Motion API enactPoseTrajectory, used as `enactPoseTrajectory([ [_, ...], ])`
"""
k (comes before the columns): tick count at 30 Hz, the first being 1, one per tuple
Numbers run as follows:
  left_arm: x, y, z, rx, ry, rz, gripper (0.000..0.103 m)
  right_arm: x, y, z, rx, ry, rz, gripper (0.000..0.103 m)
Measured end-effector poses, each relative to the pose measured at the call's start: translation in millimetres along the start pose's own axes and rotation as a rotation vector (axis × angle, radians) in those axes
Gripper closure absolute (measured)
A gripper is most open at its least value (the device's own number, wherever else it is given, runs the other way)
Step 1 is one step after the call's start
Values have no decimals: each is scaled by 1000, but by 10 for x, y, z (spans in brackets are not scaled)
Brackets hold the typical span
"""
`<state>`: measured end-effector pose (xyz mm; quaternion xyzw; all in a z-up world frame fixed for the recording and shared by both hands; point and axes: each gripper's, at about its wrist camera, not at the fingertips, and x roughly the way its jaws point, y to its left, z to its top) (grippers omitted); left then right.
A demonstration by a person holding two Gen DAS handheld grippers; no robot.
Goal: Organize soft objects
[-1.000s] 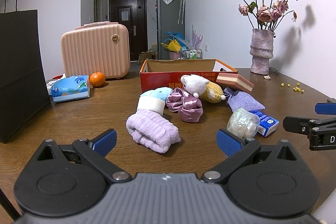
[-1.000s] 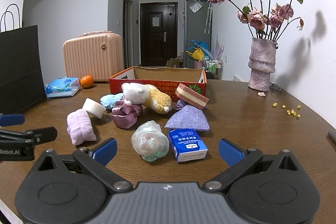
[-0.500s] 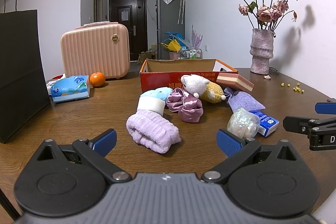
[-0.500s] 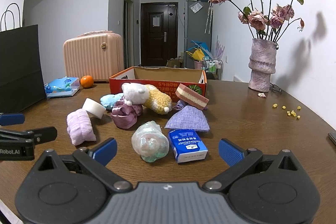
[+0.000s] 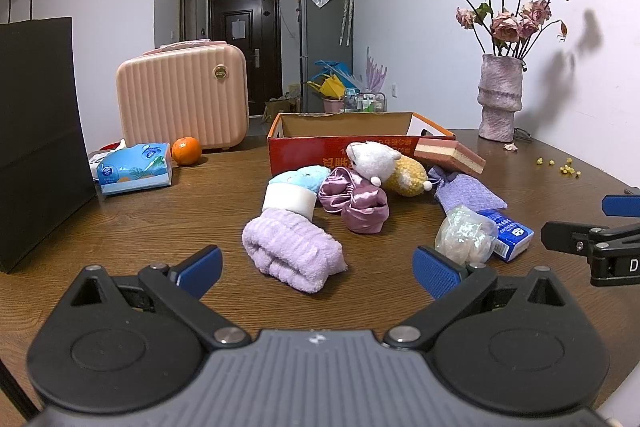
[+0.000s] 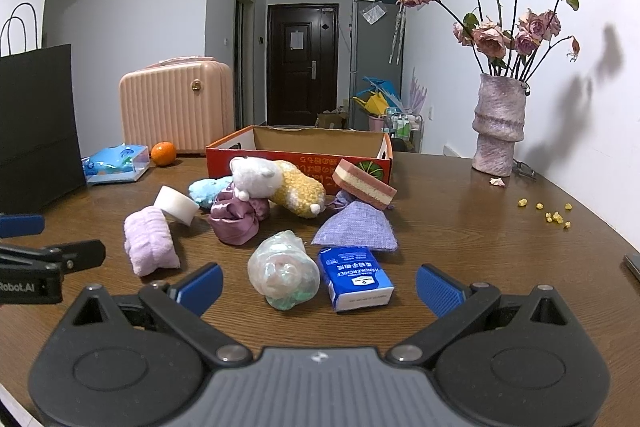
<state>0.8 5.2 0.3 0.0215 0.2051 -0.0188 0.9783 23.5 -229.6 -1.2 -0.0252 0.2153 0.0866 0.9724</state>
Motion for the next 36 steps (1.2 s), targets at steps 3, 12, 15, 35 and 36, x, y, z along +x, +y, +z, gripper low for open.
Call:
enactPoseTrajectory([
  [3,14,21,26,-2,1,1,0,5,0,-3,-2,0,-1,0],
  [12,56,38,24,-5,4,2,0,38,-13,-1,-12,2,1,0],
  [15,52,35,21,-5,4,4,0,69,3,4,-20,5,1,0],
  [35,324,220,7,-44,49,68,0,695,193,129,-135,91,68,2],
  [36,341,229,8,-48,52,70,0,738,198,132,-139,98,73,3],
])
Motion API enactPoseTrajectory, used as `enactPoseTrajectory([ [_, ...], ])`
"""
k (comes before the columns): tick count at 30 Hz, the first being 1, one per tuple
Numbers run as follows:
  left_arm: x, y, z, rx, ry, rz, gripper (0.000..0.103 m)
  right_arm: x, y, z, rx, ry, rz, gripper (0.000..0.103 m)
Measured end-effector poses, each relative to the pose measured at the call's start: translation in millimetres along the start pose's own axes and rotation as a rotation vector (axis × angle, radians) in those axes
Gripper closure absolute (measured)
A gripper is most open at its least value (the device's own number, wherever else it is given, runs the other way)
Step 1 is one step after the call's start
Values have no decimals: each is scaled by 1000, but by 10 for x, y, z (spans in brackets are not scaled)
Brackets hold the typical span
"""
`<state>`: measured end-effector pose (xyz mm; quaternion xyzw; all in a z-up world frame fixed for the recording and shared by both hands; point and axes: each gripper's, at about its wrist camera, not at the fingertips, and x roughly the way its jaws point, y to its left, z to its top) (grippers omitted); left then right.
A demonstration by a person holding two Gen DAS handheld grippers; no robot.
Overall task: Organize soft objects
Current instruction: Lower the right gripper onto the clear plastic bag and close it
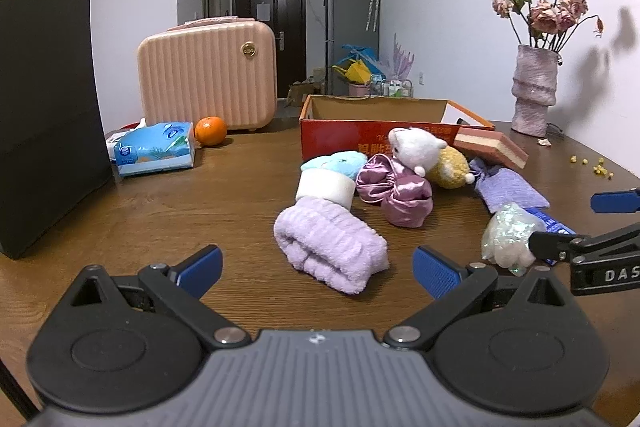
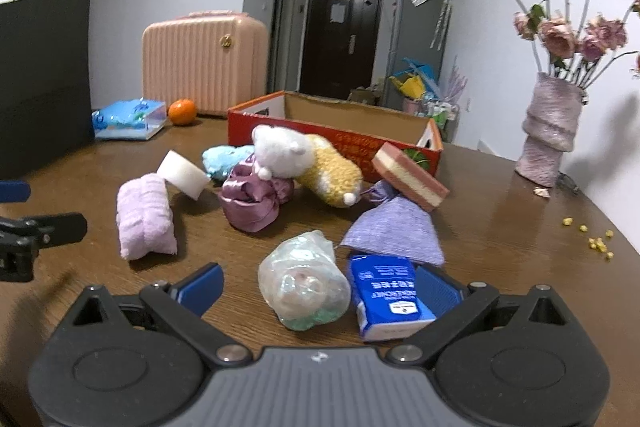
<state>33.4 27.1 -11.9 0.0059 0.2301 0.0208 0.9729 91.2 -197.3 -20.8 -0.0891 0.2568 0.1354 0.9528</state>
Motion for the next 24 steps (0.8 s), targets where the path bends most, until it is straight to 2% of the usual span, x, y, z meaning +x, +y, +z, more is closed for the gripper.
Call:
enactPoseTrajectory([
  [10,132,1,27,-5,29,17,0,455,30,43,-37,90,59,32],
  [19,202,-17,26,-2,49,21,0,637,20,26,-32,114,106,62],
  [24,242,-28,36,0,58,17,0,614,-58,17,21,76,129,68],
])
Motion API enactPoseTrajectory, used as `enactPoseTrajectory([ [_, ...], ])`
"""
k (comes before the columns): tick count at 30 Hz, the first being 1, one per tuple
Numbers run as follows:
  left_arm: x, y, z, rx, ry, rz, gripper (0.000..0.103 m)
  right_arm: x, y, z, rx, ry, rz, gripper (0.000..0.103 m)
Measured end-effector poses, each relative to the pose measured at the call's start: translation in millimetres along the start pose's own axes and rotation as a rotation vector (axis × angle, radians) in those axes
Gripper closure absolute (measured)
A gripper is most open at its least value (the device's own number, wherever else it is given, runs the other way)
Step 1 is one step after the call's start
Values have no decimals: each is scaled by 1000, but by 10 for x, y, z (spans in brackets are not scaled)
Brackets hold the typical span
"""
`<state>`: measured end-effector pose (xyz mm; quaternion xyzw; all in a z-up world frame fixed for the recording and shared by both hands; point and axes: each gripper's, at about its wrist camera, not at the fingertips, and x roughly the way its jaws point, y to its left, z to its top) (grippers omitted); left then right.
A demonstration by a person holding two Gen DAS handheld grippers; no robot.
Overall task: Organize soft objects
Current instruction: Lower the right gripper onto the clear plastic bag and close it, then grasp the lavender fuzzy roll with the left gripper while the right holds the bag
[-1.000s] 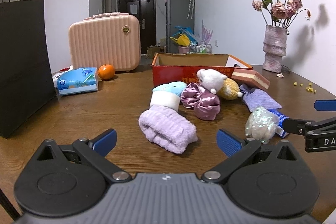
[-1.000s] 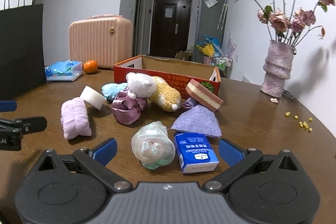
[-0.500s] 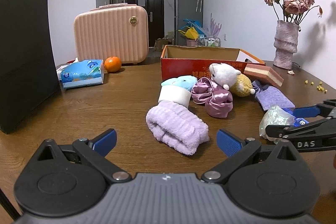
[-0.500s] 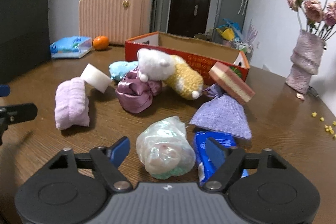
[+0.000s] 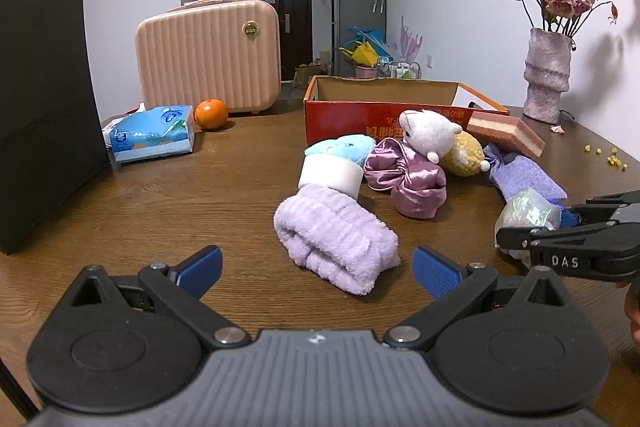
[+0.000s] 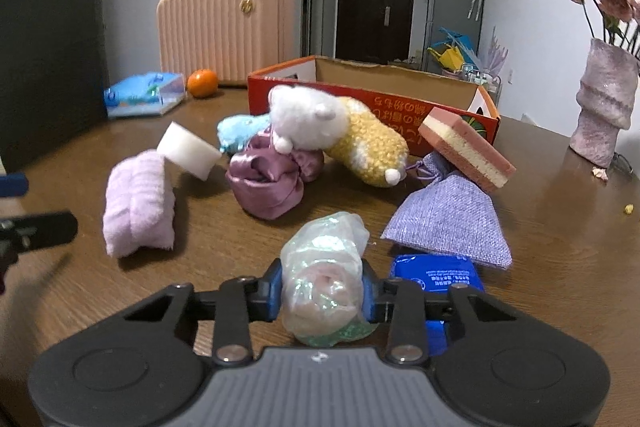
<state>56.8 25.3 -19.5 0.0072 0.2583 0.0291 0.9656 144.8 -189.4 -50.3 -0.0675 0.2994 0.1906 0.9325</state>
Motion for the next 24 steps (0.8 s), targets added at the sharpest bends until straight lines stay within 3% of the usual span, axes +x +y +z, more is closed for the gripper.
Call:
enactPoseTrajectory([
  [12,183,-8,132,23,31,-21,0,-240,-241,-2,139,-182,3,68],
  [24,598,-167,318,51,97,3,0,-280,-333,-31,187,-210,-34,68],
])
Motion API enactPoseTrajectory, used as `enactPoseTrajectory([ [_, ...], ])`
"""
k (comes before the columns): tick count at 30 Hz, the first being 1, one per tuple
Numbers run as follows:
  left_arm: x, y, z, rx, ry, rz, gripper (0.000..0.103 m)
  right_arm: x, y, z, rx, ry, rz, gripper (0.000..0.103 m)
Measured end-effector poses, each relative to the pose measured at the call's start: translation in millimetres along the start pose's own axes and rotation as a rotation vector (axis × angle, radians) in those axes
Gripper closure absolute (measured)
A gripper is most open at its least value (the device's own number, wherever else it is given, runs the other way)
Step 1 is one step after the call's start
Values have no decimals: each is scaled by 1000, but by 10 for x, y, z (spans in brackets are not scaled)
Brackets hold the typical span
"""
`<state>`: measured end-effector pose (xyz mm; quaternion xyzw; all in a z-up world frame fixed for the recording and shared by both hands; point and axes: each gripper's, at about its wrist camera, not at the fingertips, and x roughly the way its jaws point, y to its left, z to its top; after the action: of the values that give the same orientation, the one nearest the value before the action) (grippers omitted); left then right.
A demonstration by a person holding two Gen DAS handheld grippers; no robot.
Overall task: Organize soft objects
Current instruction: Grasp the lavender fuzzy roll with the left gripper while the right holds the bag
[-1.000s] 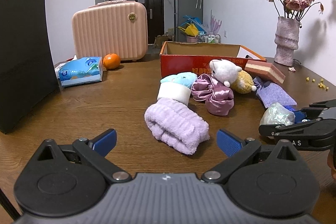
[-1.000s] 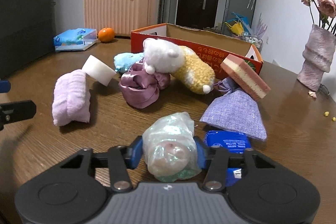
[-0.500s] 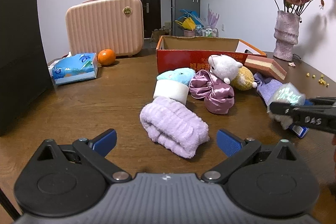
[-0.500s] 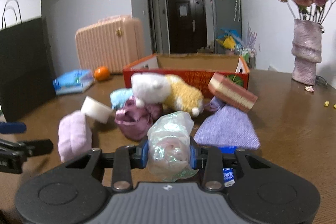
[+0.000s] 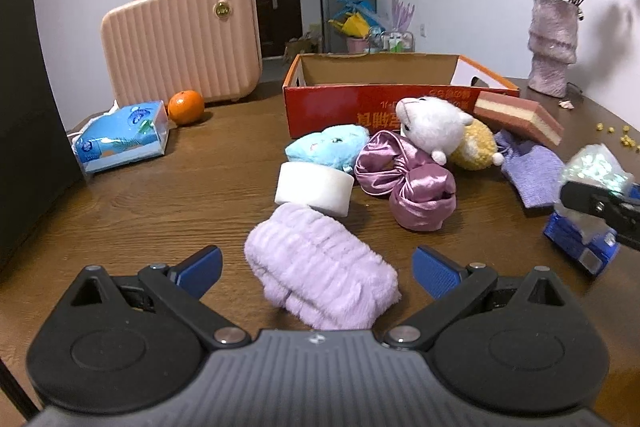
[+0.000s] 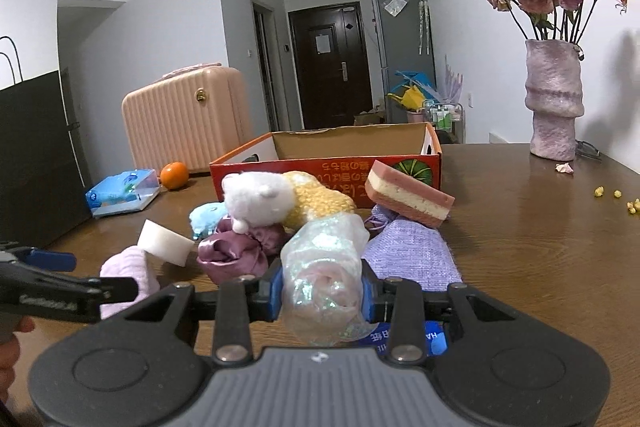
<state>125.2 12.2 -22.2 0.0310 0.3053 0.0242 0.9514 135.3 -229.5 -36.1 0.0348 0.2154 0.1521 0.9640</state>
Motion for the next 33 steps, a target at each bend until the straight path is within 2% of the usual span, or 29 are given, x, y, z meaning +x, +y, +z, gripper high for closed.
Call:
enactPoseTrajectory([
  [10,286,22,7,-77,33,82,0,59,2,-15,-4,15,-25,67],
  [17,346,10,-39,-68,54,60,0,82,-1,-19,-4,19,-40,67],
  [20,339,1,-55,-69,66,43,8,81,4,-18,-4,16,-41,67],
  [24,332,37,-93,-96,92,18,29,79,8,-20,-7,14,-40,67],
  [33,194,125,-181,-137,77,-1,56,49,6,-22,-9,4,-36,67],
])
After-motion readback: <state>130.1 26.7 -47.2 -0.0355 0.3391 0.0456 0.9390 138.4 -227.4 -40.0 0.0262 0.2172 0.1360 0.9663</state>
